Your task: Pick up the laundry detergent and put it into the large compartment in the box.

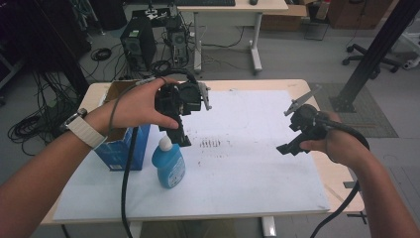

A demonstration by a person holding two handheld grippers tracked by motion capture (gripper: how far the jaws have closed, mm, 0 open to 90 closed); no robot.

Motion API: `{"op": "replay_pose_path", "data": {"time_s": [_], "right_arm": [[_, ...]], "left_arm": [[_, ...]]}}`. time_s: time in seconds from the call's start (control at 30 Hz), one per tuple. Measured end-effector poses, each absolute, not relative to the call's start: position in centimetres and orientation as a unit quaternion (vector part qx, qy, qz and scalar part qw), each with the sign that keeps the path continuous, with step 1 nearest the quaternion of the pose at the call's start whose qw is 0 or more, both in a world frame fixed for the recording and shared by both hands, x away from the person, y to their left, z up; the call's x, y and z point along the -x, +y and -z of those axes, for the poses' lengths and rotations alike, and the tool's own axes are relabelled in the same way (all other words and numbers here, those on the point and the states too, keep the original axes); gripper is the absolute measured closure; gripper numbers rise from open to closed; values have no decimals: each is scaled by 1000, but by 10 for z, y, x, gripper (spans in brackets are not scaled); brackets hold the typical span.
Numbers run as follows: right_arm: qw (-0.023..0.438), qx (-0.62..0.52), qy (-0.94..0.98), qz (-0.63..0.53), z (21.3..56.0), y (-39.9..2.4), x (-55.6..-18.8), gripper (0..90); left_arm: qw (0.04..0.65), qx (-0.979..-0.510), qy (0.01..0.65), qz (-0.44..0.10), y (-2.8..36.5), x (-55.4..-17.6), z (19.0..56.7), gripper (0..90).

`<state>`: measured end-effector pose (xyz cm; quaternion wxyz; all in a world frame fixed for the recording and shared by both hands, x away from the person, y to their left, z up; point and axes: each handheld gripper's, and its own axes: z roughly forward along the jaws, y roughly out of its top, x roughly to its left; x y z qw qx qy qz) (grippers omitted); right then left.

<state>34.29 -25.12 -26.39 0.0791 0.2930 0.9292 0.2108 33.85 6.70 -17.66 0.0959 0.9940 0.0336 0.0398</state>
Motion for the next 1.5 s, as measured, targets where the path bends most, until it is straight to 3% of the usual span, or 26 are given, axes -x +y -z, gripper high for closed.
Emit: {"op": "replay_pose_path", "data": {"time_s": [1.5], "right_arm": [[77, -285, 932, -212, 265, -247, -345, 107]], "left_arm": [[101, -989, 91, -64, 69, -329, 159, 91]]}}
